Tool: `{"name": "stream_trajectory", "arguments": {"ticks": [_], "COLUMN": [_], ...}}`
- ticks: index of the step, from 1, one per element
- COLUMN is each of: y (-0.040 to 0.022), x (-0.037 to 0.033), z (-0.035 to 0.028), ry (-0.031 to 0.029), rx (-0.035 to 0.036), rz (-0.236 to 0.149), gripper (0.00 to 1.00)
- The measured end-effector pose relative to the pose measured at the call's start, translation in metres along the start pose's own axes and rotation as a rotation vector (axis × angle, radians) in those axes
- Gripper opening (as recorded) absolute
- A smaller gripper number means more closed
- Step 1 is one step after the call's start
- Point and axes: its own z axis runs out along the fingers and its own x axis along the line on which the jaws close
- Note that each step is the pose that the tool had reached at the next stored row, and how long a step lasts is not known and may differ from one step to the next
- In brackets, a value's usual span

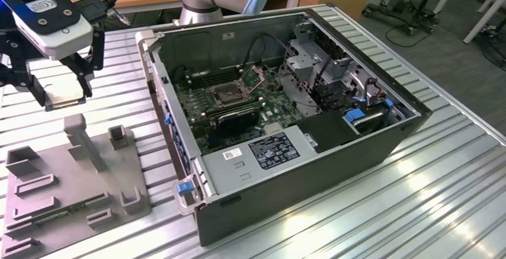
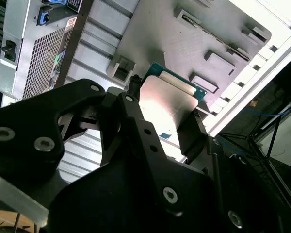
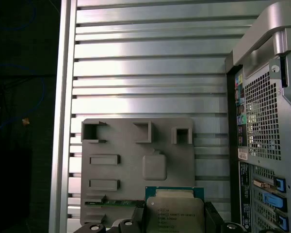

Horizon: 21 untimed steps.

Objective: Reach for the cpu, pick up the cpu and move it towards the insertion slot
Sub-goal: 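Pick up the cpu and move it towards the insertion slot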

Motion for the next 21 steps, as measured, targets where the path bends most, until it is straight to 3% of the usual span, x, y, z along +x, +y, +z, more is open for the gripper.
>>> {"name": "stream_trajectory", "arguments": {"ticks": [21], "y": [0.0], "x": [-0.0086], "z": [0.0004], "ry": [-0.0001], "rx": [-0.0001], "rz": [0.0], "gripper": [0.55]}}
